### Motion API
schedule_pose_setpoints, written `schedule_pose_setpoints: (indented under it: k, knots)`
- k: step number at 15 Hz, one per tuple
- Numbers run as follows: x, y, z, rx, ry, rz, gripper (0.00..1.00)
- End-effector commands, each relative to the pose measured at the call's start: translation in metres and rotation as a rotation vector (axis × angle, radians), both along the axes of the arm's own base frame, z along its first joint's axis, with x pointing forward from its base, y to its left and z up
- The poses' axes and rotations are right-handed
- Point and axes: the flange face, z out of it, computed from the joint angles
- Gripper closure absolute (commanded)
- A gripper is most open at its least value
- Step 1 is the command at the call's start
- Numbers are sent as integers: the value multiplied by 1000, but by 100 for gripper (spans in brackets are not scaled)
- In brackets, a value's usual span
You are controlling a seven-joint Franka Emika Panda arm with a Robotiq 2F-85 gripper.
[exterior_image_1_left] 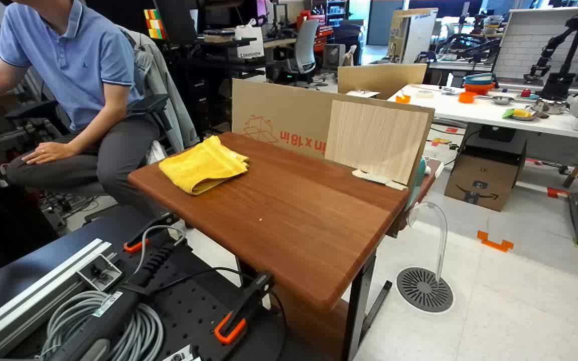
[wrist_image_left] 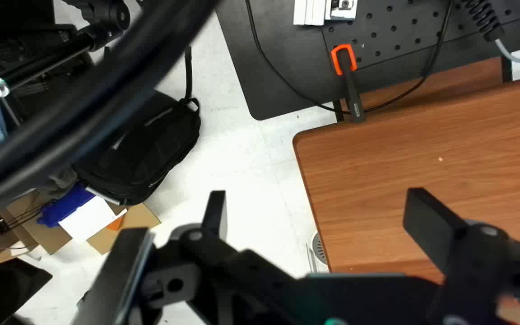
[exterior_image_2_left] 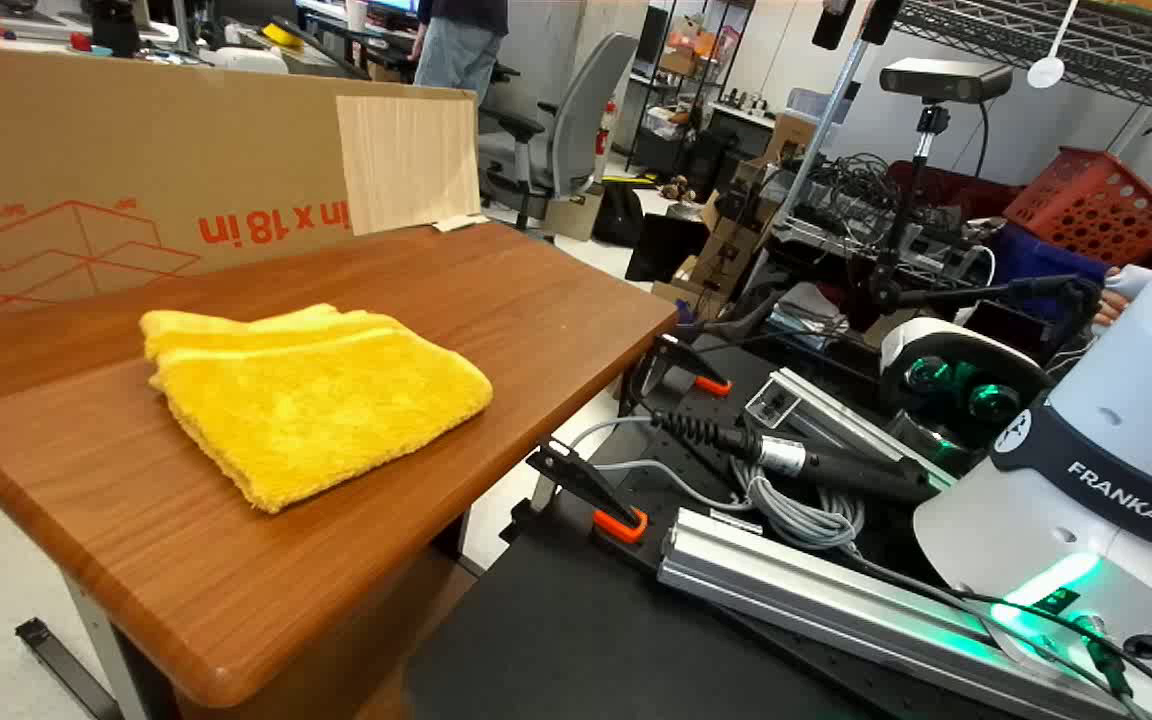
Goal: Use the towel to wipe the desk
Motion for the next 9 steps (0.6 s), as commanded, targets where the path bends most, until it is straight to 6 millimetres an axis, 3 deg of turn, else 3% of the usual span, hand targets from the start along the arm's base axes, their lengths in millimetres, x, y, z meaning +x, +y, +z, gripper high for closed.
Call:
schedule_pose_setpoints:
  k: [1,4,9]
  knots:
    - [0,0,1,0,1,0,0]
    - [2,3,0,-23,10,35,0]
    - [7,11,-6,-101,95,328,0]
